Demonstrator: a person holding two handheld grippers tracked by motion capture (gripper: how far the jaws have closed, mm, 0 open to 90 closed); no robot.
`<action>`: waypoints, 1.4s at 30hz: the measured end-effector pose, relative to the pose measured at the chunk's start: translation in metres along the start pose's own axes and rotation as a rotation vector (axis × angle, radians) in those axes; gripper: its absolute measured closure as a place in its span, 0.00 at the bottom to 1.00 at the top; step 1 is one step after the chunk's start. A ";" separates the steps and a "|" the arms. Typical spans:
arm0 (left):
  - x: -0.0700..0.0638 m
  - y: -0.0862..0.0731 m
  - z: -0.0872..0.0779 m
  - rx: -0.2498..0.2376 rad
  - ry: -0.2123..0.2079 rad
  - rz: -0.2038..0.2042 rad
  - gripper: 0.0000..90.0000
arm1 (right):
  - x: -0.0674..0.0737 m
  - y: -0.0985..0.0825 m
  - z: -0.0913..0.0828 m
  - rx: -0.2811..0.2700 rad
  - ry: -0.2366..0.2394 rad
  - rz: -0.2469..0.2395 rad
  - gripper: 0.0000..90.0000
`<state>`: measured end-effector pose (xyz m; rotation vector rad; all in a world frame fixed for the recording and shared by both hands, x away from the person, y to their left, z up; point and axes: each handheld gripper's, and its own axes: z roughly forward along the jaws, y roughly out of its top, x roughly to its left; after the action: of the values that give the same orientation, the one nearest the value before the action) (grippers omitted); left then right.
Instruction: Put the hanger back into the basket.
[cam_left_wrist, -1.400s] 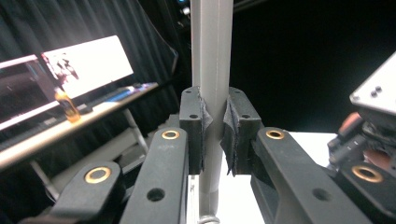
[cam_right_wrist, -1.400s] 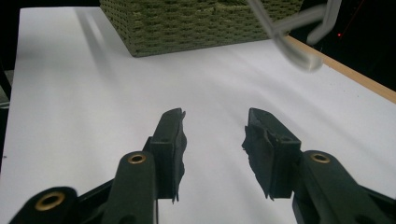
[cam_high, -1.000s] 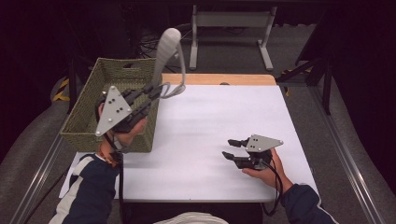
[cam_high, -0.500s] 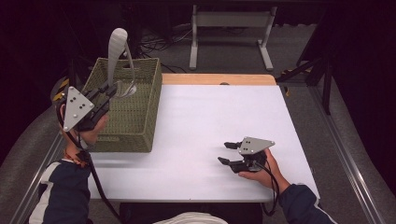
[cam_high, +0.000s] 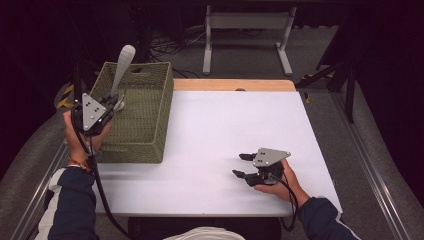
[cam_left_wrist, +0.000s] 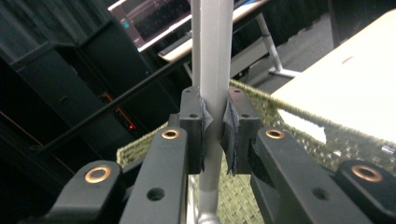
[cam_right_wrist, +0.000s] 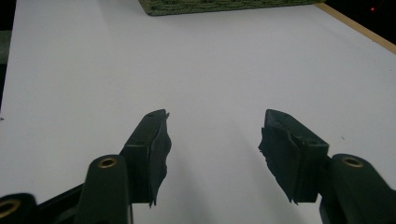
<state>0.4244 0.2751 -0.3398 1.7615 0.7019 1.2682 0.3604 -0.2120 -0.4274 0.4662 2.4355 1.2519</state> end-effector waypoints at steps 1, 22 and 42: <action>-0.001 0.000 0.000 0.001 -0.013 0.002 0.88 | 0.000 0.000 0.000 0.000 0.003 0.000 0.46; 0.003 -0.027 -0.011 0.167 -0.246 -0.087 0.75 | 0.002 -0.001 0.007 0.071 0.023 -0.016 0.40; -0.016 -0.012 0.015 0.278 -0.280 0.062 0.88 | 0.001 -0.002 0.011 0.108 0.030 -0.008 0.39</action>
<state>0.4337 0.2641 -0.3601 2.1504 0.6894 0.9705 0.3645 -0.2053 -0.4351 0.4699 2.5369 1.1357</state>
